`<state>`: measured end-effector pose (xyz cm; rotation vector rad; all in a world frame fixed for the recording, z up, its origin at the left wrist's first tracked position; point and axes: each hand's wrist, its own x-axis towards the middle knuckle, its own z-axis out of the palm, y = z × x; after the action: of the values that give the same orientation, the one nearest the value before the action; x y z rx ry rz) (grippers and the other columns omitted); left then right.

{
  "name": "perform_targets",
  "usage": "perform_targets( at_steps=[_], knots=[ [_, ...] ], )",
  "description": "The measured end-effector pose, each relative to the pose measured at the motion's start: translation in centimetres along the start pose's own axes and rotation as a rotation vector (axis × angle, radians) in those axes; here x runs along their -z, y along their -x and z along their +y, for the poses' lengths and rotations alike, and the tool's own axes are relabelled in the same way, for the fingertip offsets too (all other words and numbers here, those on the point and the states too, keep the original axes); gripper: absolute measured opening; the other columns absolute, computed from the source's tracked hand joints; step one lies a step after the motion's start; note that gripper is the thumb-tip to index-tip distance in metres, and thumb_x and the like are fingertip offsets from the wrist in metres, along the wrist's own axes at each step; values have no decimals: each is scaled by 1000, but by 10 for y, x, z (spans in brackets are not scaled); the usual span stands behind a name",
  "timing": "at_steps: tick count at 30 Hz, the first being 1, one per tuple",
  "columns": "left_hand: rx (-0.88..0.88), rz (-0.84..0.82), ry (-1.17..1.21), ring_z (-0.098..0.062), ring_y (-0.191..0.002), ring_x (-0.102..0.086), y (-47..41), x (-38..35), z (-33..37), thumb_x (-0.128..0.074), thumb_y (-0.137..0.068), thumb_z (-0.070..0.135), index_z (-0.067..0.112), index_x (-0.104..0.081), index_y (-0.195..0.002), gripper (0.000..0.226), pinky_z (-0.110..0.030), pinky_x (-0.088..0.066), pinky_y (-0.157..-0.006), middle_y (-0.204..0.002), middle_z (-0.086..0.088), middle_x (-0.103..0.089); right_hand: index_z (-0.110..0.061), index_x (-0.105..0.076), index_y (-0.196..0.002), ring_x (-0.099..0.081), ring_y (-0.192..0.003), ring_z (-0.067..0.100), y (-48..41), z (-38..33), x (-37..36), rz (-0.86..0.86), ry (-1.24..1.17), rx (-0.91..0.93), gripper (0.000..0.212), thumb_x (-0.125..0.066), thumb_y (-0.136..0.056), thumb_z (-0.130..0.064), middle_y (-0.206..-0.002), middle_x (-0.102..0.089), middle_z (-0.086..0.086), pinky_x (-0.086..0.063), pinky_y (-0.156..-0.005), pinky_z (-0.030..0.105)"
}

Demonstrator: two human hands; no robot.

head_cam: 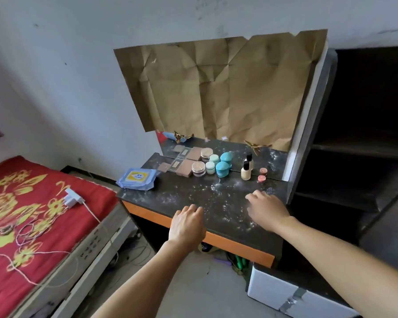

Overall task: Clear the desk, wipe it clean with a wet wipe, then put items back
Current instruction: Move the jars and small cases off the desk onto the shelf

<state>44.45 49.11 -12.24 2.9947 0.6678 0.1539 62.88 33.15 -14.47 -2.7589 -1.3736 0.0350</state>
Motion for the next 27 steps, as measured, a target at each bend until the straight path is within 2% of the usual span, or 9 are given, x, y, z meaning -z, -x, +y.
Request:
perform_targets(
  at_steps=[7,14,19,23,27],
  knots=[
    [-5,-95,66,-25,-103,-53,-99,-34,-13,-45,-92,27,15,-52,-98,15,-33,-38,-80,-104,-2,-57,-18,-46,-125,-51,-114,25,-69,45,-21,-72,-49,-105,35,-43,-94,-33,-123,-51,4,-42,-87,36],
    [-119,-214,172,-26,-107,-56,-206,-81,-20,-47,-92,30,17,-54,-116,28,-37,-45,-85,-116,-3,-59,-20,-48,-121,-56,-107,25,-129,91,-57,-130,-76,-280,32,-46,-92,-33,-118,-54,3,-48,-81,38],
    [-211,-295,244,-26,-103,-58,-291,-115,-24,-49,-91,31,18,-53,-116,28,-38,-48,-82,-117,-2,-59,-21,-48,-121,-55,-107,24,-175,117,-82,-155,-69,-392,34,-49,-90,-35,-115,-55,3,-49,-82,38],
    [-255,-369,279,-29,-97,-59,-345,-145,-11,-50,-92,30,14,-50,-108,23,-41,-49,-75,-109,-4,-57,-19,-48,-116,-55,-103,24,-203,129,-104,-168,-44,-455,30,-49,-89,-33,-112,-54,3,-48,-77,37],
    [-302,-442,331,-27,-105,-55,-378,-171,9,-56,-87,26,16,-44,-127,42,-41,-47,-79,-119,-4,-51,-23,-41,-126,-53,-106,25,-220,137,-127,-201,-17,-489,39,-50,-90,-33,-115,-53,5,-49,-79,39]
  ],
)
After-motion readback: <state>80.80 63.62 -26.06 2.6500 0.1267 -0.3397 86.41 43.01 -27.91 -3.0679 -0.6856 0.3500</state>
